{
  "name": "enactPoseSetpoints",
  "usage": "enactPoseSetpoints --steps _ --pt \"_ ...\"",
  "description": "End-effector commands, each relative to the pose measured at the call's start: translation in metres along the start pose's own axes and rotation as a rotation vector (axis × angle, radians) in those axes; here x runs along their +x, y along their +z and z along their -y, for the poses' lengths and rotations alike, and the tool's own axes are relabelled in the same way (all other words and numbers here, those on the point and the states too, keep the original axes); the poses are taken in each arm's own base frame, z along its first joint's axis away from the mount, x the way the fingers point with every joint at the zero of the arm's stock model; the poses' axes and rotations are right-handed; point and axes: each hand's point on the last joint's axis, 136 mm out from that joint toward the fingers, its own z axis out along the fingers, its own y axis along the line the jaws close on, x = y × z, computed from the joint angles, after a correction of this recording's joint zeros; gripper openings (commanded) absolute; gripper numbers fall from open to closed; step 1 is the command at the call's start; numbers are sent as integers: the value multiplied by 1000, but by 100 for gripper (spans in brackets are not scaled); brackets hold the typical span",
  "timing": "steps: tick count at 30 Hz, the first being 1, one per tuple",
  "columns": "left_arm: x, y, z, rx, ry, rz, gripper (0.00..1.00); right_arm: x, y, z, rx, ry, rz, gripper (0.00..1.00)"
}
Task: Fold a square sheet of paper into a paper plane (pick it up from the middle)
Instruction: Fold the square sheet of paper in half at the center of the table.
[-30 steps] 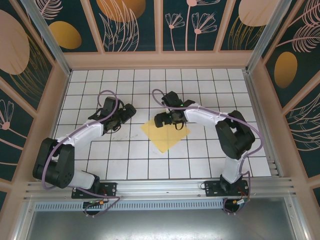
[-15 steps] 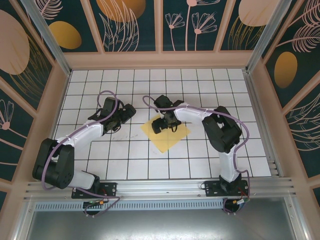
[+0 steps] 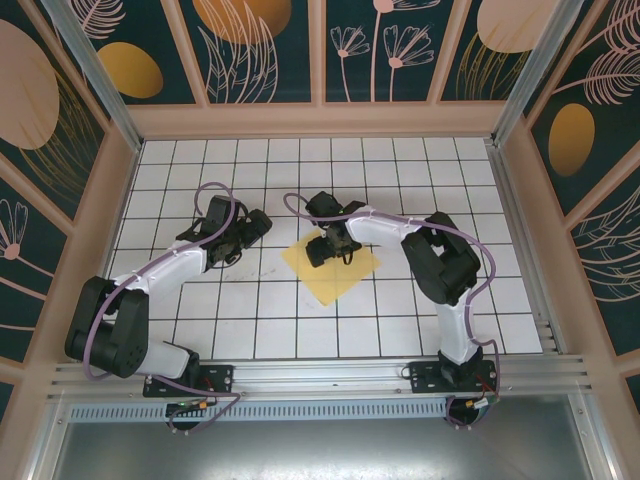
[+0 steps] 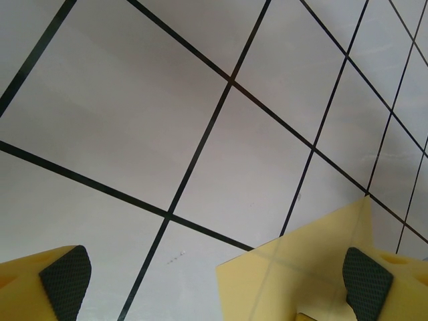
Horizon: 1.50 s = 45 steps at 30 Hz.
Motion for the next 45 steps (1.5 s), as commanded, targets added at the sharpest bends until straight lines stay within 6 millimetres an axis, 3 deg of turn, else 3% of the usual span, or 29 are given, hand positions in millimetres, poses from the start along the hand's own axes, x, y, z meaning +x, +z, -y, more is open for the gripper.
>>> enactPoseSetpoints --steps 1,8,15,22,26,32,45 --pt "7 2 -9 -25 -10 -23 99 34 27 17 75 1 -129 82" --pt "8 3 -9 -24 -9 -29 99 29 25 21 89 21 -109 74" --pt "10 1 -8 -7 -20 -34 98 8 6 16 23 79 -31 65" --pt "15 0 -8 11 -27 -51 98 -7 -31 14 7 106 40 80" --pt "18 0 -8 16 -26 -66 98 5 -42 8 13 82 27 88" --pt "20 1 -9 20 -30 -69 99 32 -20 0 -12 68 -54 88" --pt "23 0 -11 23 -39 -81 98 54 14 6 15 80 -136 78"
